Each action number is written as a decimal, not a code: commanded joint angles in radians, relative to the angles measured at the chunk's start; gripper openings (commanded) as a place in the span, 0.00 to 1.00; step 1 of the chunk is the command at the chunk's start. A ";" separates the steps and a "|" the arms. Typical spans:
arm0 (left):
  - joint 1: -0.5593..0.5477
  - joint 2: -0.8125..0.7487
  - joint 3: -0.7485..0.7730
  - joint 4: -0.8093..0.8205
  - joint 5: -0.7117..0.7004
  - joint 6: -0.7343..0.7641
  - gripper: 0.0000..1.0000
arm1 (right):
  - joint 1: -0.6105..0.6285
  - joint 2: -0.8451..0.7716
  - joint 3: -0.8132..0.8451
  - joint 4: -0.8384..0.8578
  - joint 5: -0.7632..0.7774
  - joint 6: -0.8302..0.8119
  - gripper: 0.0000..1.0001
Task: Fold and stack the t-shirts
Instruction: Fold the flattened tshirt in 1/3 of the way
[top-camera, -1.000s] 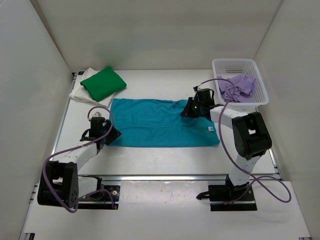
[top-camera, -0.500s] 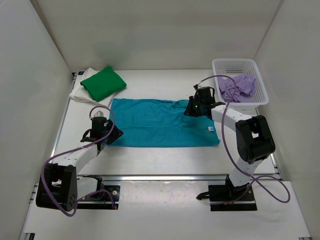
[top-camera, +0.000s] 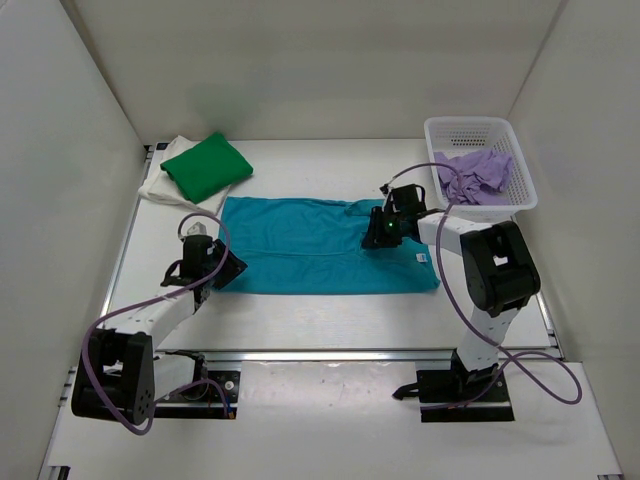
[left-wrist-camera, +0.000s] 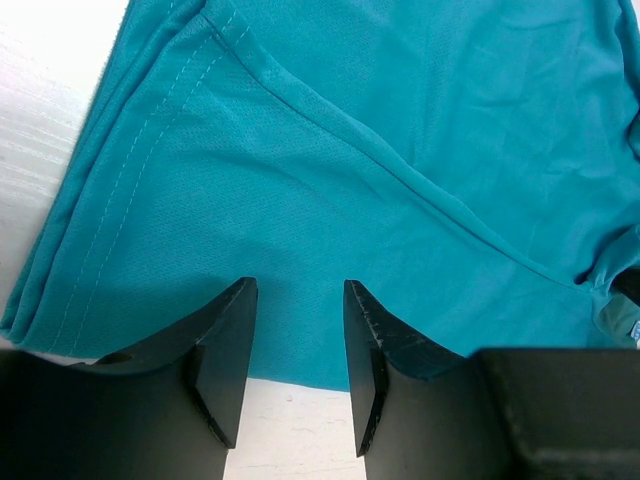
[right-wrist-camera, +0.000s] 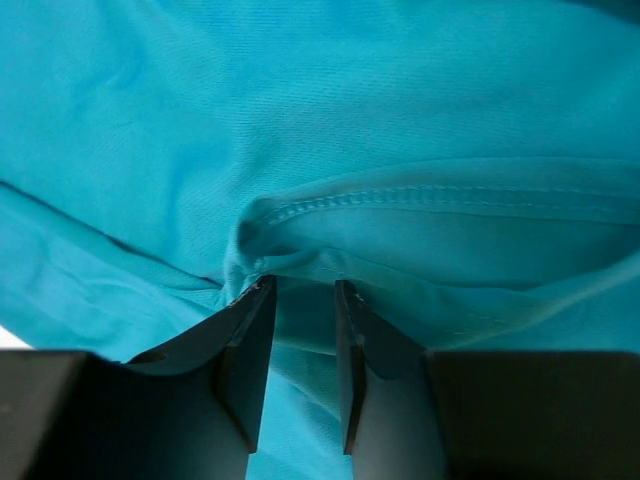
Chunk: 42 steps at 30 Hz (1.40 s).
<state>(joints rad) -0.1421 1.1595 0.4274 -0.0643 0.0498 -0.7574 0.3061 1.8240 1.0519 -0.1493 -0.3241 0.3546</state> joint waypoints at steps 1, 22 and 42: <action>-0.007 -0.017 -0.009 0.044 0.015 -0.006 0.51 | 0.005 -0.002 0.045 0.063 -0.033 -0.034 0.28; 0.012 0.005 -0.018 0.058 0.038 -0.002 0.50 | -0.022 0.026 0.043 0.143 -0.219 -0.031 0.12; 0.012 -0.046 0.008 0.015 -0.016 0.015 0.50 | 0.088 0.132 0.370 -0.219 0.097 -0.123 0.42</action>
<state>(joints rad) -0.1326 1.1538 0.4141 -0.0353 0.0639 -0.7593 0.3985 1.9678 1.3949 -0.3115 -0.2802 0.2520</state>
